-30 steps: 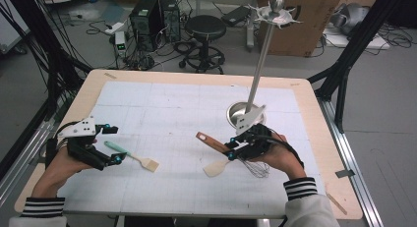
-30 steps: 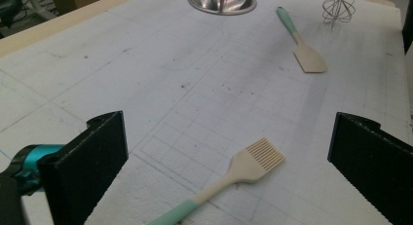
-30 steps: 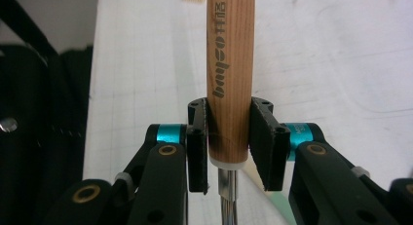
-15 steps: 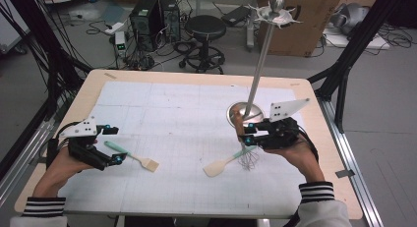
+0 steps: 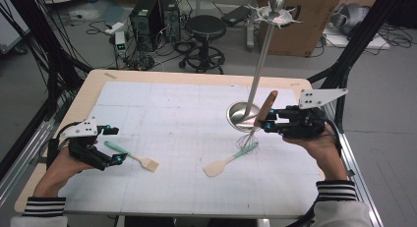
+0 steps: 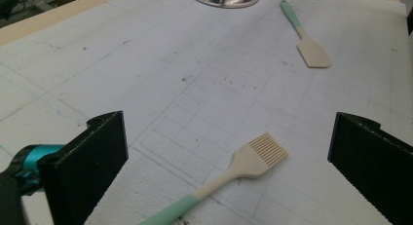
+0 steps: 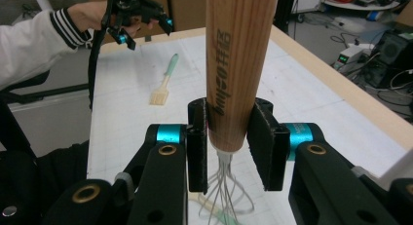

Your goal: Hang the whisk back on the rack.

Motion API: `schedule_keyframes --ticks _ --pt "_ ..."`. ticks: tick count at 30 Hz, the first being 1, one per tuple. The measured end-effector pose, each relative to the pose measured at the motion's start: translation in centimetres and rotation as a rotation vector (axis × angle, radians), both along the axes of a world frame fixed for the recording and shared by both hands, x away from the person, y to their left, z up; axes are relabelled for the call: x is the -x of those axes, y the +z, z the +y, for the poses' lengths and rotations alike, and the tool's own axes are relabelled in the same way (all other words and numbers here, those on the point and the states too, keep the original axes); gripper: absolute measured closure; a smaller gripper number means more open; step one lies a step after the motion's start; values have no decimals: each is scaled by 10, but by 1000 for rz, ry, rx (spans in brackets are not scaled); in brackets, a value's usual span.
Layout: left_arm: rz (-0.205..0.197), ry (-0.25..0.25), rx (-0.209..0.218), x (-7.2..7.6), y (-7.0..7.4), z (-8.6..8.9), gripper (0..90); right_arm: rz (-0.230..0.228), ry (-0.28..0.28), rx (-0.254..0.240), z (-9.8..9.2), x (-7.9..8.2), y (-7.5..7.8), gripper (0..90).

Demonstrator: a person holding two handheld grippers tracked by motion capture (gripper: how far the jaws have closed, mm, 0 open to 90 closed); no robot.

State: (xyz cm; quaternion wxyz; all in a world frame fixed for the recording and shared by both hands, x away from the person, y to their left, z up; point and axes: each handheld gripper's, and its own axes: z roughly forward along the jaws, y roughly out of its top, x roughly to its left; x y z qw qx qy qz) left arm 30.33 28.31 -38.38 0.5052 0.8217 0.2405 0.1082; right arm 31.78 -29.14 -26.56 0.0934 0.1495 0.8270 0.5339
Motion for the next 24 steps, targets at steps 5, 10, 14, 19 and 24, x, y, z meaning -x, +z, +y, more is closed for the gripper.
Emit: schedule_keyframes --ticks 5,10,14,19,24 --pt "-4 -2 -5 0 0 1 17 -11 -33 9 -9 0 16 700" --pt "-1 -1 0 -1 0 1 16 1 -69 -10 -19 -2 27 700" --pt "-1 -1 2 -1 0 2 17 2 -92 -11 -25 -8 35 700" --pt "3 -2 2 -2 0 3 17 21 -113 -6 -35 -16 47 700" --pt "5 -1 10 -2 0 3 17 40 -112 6 -42 -27 62 700"
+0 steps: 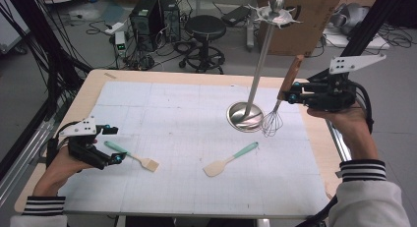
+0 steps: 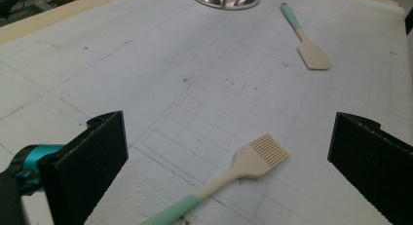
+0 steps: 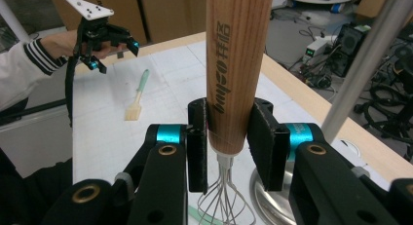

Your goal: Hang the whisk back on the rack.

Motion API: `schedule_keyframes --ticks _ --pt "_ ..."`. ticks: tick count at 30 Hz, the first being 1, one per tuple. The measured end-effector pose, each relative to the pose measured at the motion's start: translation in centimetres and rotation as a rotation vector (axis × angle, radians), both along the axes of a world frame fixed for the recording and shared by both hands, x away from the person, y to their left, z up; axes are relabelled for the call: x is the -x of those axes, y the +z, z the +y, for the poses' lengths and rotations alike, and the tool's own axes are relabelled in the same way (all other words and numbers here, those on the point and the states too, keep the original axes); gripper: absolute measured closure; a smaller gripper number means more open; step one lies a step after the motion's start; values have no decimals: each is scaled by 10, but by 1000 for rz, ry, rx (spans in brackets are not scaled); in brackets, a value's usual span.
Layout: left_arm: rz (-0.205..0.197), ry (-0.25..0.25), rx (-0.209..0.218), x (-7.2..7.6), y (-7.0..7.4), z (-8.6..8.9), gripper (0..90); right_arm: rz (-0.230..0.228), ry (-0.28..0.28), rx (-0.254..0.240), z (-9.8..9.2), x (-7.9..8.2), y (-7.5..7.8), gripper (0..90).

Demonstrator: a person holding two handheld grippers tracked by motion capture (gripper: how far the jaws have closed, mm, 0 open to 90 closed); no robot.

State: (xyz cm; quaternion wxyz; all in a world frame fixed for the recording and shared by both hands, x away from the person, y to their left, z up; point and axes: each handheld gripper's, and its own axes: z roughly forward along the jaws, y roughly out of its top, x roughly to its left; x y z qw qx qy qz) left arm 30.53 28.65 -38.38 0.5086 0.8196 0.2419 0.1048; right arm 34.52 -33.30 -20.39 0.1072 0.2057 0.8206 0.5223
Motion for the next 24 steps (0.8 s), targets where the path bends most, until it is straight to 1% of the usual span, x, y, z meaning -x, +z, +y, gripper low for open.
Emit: schedule_keyframes --ticks 2,3,6,9,14,17,18,21,22,24 --pt "0 2 2 0 0 1 17 10 -5 14 -2 -4 6 700" --pt "0 3 3 -1 0 1 16 7 -9 17 -3 -7 9 700" --pt "2 5 3 -1 0 2 17 18 -15 17 -5 -12 17 700" --pt "3 6 7 -2 0 3 17 12 -7 24 -5 -17 24 700" --pt "3 14 10 -1 0 5 17 19 -9 39 -5 -25 31 699" --pt "2 20 10 -1 1 6 16 13 -10 36 -4 -31 36 700" --pt "0 21 7 -1 1 7 17 4 -4 37 -4 -33 37 699" --pt "3 25 10 -1 0 7 16 15 -5 45 -1 -38 40 699" --pt "3 23 9 -1 0 7 17 11 -4 49 -1 -40 40 699" --pt "7 17 10 -1 0 7 17 30 1 46 2 -43 41 699"
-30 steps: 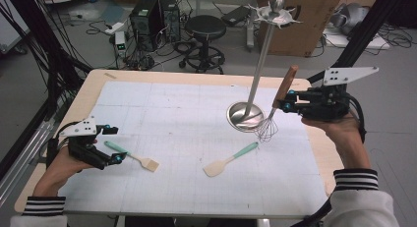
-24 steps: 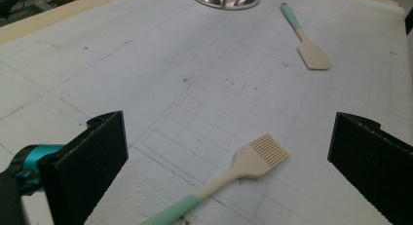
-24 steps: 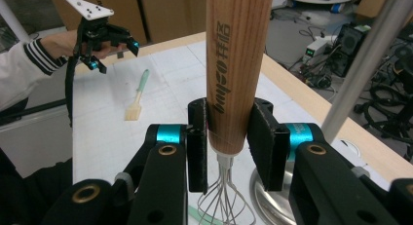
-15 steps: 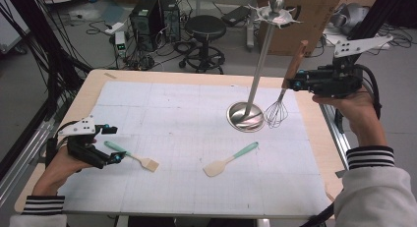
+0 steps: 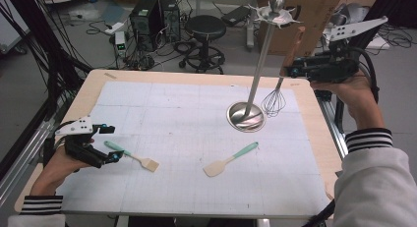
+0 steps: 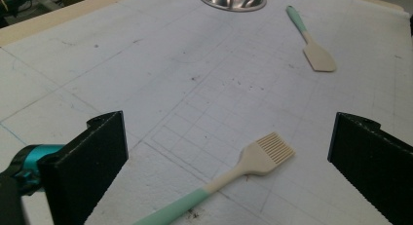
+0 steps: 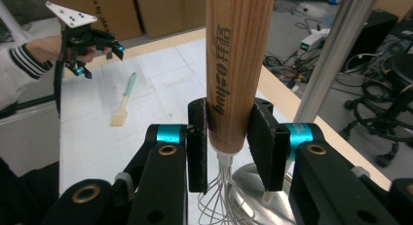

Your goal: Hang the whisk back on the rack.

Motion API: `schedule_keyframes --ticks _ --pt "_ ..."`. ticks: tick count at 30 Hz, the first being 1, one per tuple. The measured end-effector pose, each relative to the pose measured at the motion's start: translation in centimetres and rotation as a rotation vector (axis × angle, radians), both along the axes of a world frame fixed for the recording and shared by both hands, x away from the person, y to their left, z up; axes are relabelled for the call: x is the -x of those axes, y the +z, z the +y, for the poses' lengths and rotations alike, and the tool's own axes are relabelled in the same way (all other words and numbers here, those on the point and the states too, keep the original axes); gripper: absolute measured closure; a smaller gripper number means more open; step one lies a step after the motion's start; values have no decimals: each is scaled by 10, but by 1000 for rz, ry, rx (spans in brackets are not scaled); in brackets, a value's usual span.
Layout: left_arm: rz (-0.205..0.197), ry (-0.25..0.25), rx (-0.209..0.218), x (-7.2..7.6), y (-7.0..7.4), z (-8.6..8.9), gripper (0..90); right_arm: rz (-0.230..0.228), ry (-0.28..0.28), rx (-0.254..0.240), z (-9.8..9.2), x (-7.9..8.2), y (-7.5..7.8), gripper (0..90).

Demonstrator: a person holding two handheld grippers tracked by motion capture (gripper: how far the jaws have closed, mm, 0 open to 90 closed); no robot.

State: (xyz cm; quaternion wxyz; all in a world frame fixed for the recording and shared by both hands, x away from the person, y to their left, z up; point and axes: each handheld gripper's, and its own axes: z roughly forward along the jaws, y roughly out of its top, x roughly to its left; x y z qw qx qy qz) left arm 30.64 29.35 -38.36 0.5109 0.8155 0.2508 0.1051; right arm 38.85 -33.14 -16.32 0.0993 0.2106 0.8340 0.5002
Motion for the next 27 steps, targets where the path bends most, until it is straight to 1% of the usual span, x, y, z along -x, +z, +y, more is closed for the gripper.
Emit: schedule_keyframes --ticks 2,3,5,7,8,9,14,18,19,21,26,27 --pt "0 0 -3 0 0 0 16 -8 3 9 2 -4 0 699" --pt "0 1 -3 0 0 0 17 8 0 8 3 -5 0 699" --pt "0 4 -1 0 0 0 16 -2 3 16 5 -9 0 699" --pt "0 4 -2 0 0 1 17 0 8 12 8 -11 1 699" --pt "0 3 -2 0 0 1 16 -14 15 18 9 -13 1 699" --pt "1 5 -1 0 0 2 17 -14 14 23 10 -14 1 699" --pt "1 9 -3 -1 0 3 17 5 23 25 15 -19 0 699" --pt "0 6 -3 0 0 2 17 1 21 30 17 -24 -2 699" --pt "-1 5 -2 0 0 2 17 10 17 32 18 -24 -2 699" --pt "0 6 2 0 0 2 17 9 22 27 19 -26 -3 699" --pt "1 6 2 0 0 3 17 6 18 43 24 -30 -3 699" --pt "1 6 2 0 0 3 17 14 22 46 25 -31 -3 699"
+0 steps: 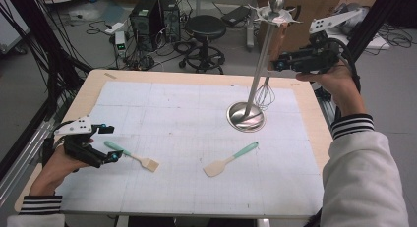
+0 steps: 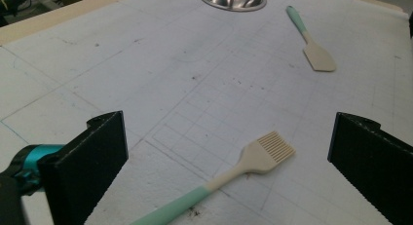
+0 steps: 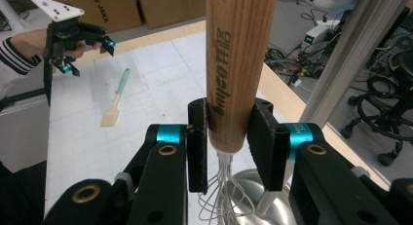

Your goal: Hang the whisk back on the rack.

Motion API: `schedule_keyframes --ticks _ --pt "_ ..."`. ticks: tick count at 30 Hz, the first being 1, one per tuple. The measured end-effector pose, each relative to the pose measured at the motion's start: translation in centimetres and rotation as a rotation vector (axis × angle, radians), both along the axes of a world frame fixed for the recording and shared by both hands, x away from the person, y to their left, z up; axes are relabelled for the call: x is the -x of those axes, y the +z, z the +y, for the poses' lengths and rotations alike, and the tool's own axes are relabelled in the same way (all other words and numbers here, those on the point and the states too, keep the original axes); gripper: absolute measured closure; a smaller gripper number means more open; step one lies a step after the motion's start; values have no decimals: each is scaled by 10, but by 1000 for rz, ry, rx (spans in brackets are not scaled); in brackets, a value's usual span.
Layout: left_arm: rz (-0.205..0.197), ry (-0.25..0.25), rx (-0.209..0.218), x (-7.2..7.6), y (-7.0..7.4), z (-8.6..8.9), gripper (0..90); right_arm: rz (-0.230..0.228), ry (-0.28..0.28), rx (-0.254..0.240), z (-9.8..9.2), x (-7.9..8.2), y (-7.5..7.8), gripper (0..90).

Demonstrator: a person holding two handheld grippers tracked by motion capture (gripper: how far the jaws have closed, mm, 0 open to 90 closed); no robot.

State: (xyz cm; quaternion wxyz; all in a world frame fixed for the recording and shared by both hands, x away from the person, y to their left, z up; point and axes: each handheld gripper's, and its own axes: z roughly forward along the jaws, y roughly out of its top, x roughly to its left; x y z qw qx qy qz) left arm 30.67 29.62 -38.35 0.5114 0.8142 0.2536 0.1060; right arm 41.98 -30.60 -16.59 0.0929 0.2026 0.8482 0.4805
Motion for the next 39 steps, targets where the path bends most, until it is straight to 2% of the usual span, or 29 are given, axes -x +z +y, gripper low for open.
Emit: schedule_keyframes --ticks 2,21,30,35,39 --pt "0 0 1 0 0 0 17 0 -7 11 2 -1 0 699" --pt "-1 -6 -7 0 0 0 16 -5 -34 5 2 -8 1 699" --pt "0 2 -2 0 0 1 16 31 -68 8 1 -15 -3 699" --pt "-1 0 -3 0 0 1 17 35 -81 6 4 -16 -7 696" --pt "-5 -4 1 1 0 1 17 21 -60 18 4 -15 -10 656"
